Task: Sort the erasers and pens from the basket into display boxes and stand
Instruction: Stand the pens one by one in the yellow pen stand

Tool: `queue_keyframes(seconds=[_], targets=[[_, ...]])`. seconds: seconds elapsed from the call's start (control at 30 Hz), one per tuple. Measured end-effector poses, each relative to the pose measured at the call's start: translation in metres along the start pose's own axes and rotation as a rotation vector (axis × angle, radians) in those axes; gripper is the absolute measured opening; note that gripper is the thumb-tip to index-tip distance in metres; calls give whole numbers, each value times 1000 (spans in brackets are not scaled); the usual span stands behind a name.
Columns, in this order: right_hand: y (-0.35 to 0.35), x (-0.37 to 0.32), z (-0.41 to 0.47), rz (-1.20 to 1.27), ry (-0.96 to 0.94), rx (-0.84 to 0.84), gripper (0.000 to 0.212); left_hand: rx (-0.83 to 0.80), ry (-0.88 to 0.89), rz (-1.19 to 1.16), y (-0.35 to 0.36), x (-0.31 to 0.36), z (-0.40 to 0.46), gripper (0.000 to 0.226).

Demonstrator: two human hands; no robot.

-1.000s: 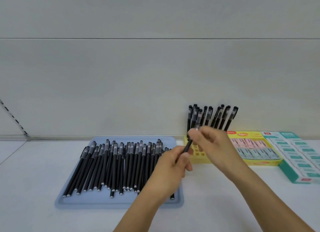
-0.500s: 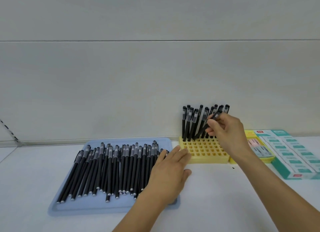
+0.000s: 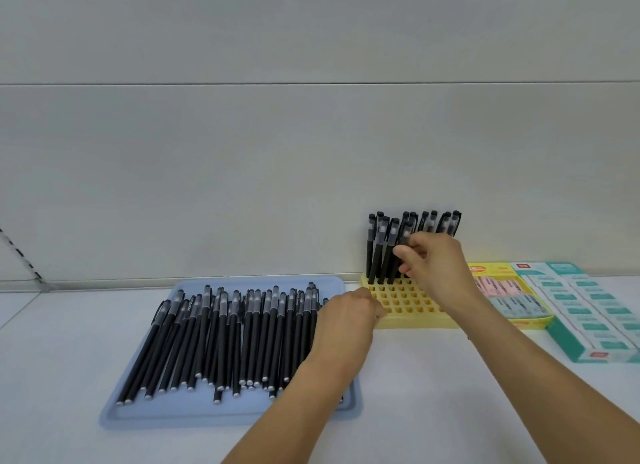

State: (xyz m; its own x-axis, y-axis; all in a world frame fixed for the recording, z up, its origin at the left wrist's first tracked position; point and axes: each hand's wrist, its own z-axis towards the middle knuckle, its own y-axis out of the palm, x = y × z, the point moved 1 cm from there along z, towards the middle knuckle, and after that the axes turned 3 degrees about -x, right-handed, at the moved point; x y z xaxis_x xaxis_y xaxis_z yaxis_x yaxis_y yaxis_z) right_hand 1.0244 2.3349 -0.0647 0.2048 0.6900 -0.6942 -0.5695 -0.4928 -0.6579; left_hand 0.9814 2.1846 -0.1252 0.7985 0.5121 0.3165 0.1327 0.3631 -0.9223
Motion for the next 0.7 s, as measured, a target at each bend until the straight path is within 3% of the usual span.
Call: queue_keyframes(seconds=[0.07,0.17,0.23,0.3,0.37,0.43,0.53,0.7], targets=[[-1,-2,-5,-22,31,-24,14,25,18,-5,-8,5,-6,24],[-1,-6,-24,-77,61,91,27,53,32,-16,-24,9,-25,33],[-1,-17,-40,-20,22,126,20,162,-50,89,-41,1,-46,40],[10,-33,-53,-42,-25,-65,22,216,-240,208,-59,-19,-67,47],[30,-52,-65,-178,-67,-298,36,84,-510,291,-73,-43,-83,61],[51,-69,-70,-342,-101,-420,52,-17,-669,364,-81,-62,-93,78],[76,-83,-70,-519,-88,-490,58,-103,-767,308,-85,-72,-96,91],[89,-89,-62,-428,32,-542,51,-143,-731,154,-85,-72,-84,72]])
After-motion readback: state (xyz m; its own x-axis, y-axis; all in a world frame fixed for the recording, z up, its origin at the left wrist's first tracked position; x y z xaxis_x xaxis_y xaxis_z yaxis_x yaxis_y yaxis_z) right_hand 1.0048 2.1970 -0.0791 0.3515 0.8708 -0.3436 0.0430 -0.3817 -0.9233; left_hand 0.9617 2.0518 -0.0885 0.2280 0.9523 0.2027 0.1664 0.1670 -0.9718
